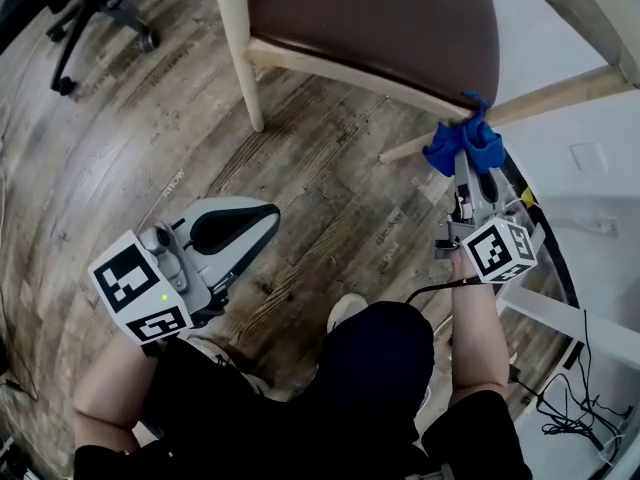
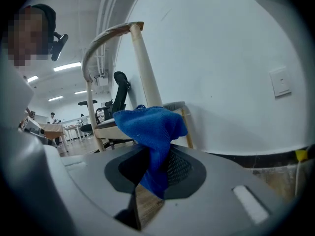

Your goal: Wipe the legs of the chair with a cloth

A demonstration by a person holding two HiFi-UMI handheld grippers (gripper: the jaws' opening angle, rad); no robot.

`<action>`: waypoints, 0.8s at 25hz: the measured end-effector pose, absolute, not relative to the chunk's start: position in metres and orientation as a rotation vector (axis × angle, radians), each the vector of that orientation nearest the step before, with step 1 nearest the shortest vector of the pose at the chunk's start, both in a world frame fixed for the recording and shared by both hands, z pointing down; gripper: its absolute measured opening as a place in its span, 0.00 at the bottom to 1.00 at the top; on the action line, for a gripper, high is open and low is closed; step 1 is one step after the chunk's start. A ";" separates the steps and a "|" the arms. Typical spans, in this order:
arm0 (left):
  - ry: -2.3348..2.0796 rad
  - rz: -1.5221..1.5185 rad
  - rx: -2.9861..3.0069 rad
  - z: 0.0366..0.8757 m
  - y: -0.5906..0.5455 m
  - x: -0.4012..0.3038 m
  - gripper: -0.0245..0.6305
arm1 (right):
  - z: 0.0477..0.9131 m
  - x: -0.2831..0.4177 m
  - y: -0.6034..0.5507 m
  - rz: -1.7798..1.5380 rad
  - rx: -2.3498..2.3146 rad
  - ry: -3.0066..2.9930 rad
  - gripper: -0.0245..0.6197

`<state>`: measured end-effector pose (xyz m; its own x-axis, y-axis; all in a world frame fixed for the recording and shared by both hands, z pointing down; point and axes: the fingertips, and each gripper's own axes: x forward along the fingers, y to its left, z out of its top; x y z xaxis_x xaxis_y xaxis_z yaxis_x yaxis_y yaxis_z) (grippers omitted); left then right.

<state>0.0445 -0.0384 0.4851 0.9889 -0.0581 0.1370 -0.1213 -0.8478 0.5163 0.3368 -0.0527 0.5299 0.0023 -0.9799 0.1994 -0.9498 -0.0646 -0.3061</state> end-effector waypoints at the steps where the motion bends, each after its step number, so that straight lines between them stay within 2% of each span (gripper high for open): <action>1: -0.129 0.163 2.582 0.486 -0.039 0.044 0.05 | 0.537 0.337 -0.053 -0.577 -2.161 2.088 0.17; 9: -0.188 0.186 2.571 0.496 -0.048 0.036 0.04 | 0.618 0.333 -0.062 -0.733 -2.166 2.100 0.17; 20: -0.243 0.264 2.545 0.517 -0.054 0.026 0.05 | 0.791 0.328 -0.072 -1.099 -2.268 2.195 0.17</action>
